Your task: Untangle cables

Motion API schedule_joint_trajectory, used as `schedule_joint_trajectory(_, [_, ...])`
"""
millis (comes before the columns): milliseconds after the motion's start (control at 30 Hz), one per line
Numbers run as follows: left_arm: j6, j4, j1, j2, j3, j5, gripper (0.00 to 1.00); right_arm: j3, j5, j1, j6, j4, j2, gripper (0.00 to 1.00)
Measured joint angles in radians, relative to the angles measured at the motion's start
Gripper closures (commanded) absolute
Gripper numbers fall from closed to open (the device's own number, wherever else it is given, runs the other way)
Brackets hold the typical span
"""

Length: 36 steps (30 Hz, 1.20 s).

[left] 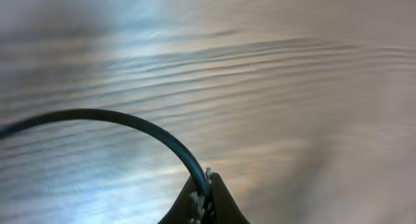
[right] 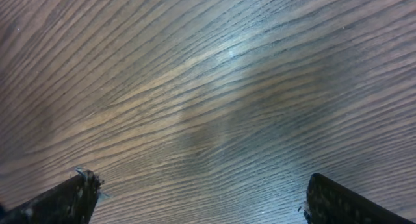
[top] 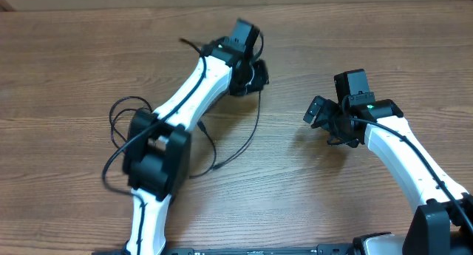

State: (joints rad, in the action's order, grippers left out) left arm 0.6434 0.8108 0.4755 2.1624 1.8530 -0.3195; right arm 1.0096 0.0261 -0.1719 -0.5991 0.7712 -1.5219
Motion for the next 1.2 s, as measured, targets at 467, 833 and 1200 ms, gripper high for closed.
schedule_joint_trajectory(467, [-0.044,-0.276,0.071,-0.443,0.08,0.008,0.96,0.0,0.0,0.0,0.001,0.0,0.0,0.0])
schedule_joint_trajectory(833, [0.009,-0.401,0.073,-0.524,0.08,-0.051,0.96,0.0,0.0,0.0,0.0,0.0,0.0,0.0])
schedule_joint_trajectory(1200, [0.033,-0.286,0.142,-0.534,0.08,-0.103,0.96,0.0,0.0,0.0,0.0,0.0,0.0,0.0])
